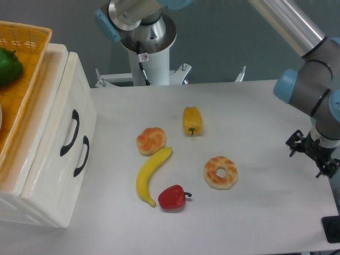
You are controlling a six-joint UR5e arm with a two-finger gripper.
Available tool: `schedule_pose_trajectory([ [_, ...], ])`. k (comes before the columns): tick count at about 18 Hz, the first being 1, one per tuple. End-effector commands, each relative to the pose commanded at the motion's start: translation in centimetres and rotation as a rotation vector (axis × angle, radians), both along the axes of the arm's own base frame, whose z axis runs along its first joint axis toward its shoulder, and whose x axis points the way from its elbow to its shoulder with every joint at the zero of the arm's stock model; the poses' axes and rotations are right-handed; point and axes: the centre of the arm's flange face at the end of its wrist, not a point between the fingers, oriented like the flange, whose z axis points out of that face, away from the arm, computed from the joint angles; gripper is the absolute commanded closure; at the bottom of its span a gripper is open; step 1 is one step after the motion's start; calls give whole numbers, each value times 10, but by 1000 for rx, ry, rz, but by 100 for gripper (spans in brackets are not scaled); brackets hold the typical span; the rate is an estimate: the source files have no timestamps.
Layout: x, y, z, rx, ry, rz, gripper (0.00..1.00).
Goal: Slide the top white drawer open
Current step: 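Move the gripper across the table toward the white cabinet's upper drawer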
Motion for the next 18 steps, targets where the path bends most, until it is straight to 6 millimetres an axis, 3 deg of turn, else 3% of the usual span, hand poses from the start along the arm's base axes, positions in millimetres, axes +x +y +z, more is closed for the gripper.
schedule_pose_trajectory([
  [4,4,3,4,-3,2,-6,0],
  [7,19,11,12,-47,14,-24,0],
  [14,72,10,24,-35,-28,62,0],
  [18,122,24,32,-40,-47,80,0],
])
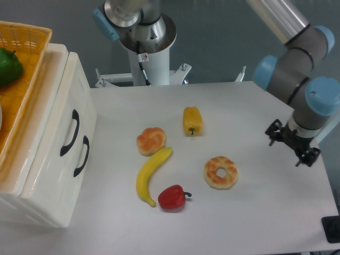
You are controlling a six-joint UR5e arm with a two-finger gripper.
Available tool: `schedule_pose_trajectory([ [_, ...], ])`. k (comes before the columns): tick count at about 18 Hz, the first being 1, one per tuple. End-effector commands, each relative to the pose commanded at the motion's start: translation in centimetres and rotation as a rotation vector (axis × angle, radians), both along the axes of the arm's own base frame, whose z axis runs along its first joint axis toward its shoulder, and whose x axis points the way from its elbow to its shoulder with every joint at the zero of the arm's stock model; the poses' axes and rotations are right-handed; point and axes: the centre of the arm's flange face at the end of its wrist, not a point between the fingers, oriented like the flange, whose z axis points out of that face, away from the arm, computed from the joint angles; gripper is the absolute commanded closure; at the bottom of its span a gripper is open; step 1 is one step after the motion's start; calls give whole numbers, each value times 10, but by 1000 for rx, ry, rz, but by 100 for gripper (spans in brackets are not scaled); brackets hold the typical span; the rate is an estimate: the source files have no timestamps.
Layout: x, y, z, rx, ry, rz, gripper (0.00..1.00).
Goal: Slide the top white drawer open
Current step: 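Move the gripper across the table toward the white cabinet's upper drawer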
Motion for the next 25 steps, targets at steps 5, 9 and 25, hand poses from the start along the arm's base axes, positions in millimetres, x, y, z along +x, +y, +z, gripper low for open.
schedule_pose_trajectory([
  [5,38,14,11,-1,-6,73,0],
  [9,70,31,19,-6,-6,114,0],
  [25,264,153,80,30,-184,438,0],
])
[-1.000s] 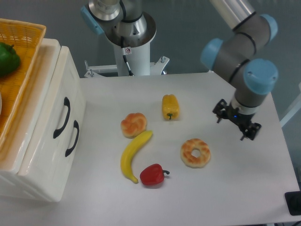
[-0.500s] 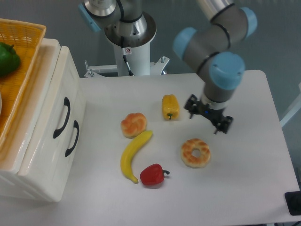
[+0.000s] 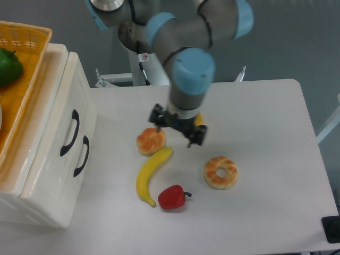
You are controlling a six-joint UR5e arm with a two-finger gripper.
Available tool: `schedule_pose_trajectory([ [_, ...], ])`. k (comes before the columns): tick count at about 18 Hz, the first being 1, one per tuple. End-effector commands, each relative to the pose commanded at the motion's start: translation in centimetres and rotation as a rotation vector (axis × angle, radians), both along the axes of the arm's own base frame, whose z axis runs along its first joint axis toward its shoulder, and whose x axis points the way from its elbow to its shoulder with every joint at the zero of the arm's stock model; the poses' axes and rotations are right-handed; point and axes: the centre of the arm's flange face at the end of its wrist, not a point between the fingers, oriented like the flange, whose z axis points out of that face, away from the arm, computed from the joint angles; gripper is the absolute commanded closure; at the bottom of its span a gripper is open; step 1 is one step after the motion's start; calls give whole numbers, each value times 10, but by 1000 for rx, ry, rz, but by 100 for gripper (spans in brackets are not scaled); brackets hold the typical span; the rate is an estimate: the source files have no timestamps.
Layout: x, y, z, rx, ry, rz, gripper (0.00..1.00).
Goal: Slide the top white drawer open
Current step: 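Move the gripper across the table toward the white cabinet's upper drawer, then lower the gripper onto the upper drawer's black handle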
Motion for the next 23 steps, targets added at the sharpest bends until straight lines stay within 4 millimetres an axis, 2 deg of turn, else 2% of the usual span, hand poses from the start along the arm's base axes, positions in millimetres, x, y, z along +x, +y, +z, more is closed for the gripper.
schedule_pose_trajectory([
  [3,8,0,-8,8,-47,45,0],
  [11,26,5,-8,43,-210,99,0],
  [14,30,7,2,74,-243,143,0],
  [18,36,5,4,63,-283,151,0],
  [23,47,13,16,120,-329,162,0],
])
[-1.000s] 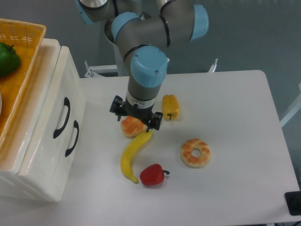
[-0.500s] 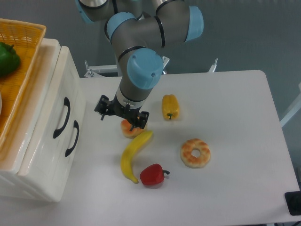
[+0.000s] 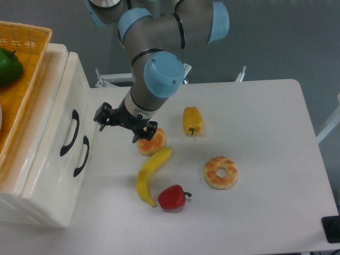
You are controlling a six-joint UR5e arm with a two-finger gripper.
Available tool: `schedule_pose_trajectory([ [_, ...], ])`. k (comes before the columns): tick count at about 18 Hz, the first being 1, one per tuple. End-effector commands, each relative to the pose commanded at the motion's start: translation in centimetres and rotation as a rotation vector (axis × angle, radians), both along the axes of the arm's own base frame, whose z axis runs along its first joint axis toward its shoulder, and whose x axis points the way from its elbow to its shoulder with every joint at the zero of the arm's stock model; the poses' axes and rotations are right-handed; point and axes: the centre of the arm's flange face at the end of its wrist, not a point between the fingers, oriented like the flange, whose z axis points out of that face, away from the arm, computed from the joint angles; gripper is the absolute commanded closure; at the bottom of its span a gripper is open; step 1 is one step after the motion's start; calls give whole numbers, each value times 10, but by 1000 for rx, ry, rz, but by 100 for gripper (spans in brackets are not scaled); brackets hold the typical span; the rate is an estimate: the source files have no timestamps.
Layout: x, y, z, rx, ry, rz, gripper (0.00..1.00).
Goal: Slide the top white drawer open
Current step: 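Lower the gripper onto the upper drawer's black handle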
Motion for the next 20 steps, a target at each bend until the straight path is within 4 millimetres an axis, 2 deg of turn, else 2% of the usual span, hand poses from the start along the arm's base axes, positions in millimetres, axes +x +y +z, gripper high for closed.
schedule_pose_trajectory([
  [8,20,10,4,8,-21,0,0],
  [20,39,25,-9,-17,-35,-15,0],
])
